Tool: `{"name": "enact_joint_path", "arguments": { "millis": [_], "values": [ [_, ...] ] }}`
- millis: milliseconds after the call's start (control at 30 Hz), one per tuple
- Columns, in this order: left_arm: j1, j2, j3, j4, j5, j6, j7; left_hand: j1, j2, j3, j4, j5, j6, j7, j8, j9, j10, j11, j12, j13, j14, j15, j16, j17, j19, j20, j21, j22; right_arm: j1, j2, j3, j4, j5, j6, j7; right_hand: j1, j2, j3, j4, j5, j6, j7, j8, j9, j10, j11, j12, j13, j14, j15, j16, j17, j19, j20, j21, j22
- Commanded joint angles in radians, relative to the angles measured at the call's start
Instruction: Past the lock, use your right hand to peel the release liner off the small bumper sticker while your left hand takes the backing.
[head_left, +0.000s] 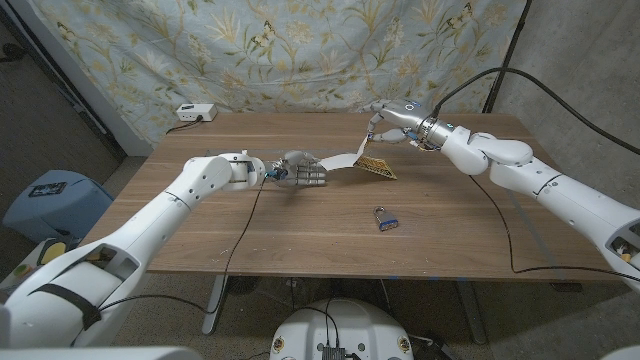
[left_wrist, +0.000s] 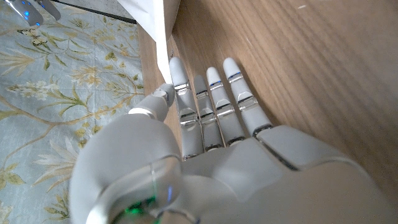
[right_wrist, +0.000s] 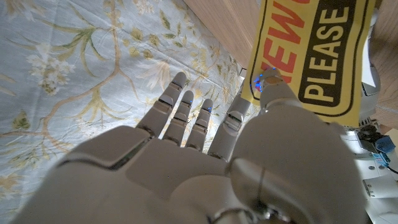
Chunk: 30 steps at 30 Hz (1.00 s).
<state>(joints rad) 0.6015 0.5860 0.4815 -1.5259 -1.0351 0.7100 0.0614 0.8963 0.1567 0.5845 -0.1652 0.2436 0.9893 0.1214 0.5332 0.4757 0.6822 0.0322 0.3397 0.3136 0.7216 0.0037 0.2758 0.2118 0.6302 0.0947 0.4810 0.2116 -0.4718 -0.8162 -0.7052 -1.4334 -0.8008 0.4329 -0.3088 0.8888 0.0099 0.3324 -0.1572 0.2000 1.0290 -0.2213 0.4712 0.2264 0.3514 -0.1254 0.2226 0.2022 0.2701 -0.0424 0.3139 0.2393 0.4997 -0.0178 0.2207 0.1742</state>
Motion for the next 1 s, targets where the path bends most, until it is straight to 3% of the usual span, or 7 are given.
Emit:
{"name": "enact_joint_path", "arguments": {
  "millis": [33,467,633,767,1000],
  "values": [
    [-0.01,-0.004,0.0,0.014,0.012,0.008,-0.015,0.015,0.002,0.002,0.006,-0.003,-0.005,0.0,0.012,0.006,0.007,-0.001,-0.001,0.003,-0.003,-0.002,0.002,0.002,-0.005,0.001,0.006,0.006,-0.01,-0.018,0.012,-0.014,0.001,-0.02,-0.01,0.01,-0.001,-0.006,0.0,0.007,0.011,0.0,0.009,0.005,0.016,-0.001,0.0,0.005,0.011,-0.091,0.008,0.006,0.009,-0.001,-0.004,0.006],
    [-0.004,-0.005,-0.006,0.009,0.012,0.007,-0.023,0.015,0.001,0.002,0.007,-0.004,-0.003,-0.001,0.015,0.005,0.005,-0.001,-0.006,0.006,-0.004,-0.003,0.0,0.002,-0.006,0.002,0.01,0.006,-0.034,-0.034,0.027,-0.04,0.012,-0.034,-0.008,0.012,0.0,-0.008,0.001,0.007,0.011,0.0,0.011,0.007,0.018,-0.001,-0.001,0.006,0.014,-0.093,0.009,0.007,0.01,0.0,-0.005,0.006],
    [-0.013,0.003,0.001,0.022,0.012,0.001,-0.081,-0.037,-0.025,-0.029,0.031,-0.013,-0.056,0.003,-0.013,-0.011,-0.016,0.014,-0.021,0.013,-0.027,0.019,-0.014,0.001,-0.028,0.011,0.01,0.005,-0.039,-0.035,0.029,-0.046,0.011,-0.036,-0.011,0.012,-0.001,-0.009,0.001,0.007,0.011,0.0,0.011,0.008,0.017,-0.002,-0.001,0.006,0.015,-0.093,0.009,0.007,0.01,0.0,-0.005,0.006],
    [-0.008,0.011,-0.003,0.025,0.005,-0.006,-0.114,-0.106,-0.039,-0.062,0.059,-0.023,-0.119,0.026,-0.057,-0.033,-0.057,0.042,-0.043,0.02,-0.062,0.044,-0.033,0.0,-0.06,0.033,0.005,0.002,-0.045,-0.039,0.033,-0.054,0.012,-0.035,-0.01,0.012,-0.001,-0.01,0.002,0.007,0.01,0.0,0.011,0.008,0.018,-0.002,-0.002,0.006,0.014,-0.094,0.009,0.007,0.011,0.0,-0.005,0.006],
    [-0.005,0.016,-0.003,0.027,0.002,-0.016,-0.147,-0.146,-0.052,-0.079,0.065,-0.027,-0.159,0.042,-0.094,-0.052,-0.09,0.06,-0.058,0.024,-0.091,0.062,-0.05,-0.005,-0.085,0.046,-0.001,-0.001,-0.052,-0.044,0.037,-0.063,0.011,-0.033,-0.011,0.011,-0.002,-0.011,0.002,0.007,0.009,0.0,0.011,0.009,0.018,-0.002,-0.002,0.006,0.014,-0.093,0.008,0.007,0.011,0.0,-0.005,0.006]
  ]
}}
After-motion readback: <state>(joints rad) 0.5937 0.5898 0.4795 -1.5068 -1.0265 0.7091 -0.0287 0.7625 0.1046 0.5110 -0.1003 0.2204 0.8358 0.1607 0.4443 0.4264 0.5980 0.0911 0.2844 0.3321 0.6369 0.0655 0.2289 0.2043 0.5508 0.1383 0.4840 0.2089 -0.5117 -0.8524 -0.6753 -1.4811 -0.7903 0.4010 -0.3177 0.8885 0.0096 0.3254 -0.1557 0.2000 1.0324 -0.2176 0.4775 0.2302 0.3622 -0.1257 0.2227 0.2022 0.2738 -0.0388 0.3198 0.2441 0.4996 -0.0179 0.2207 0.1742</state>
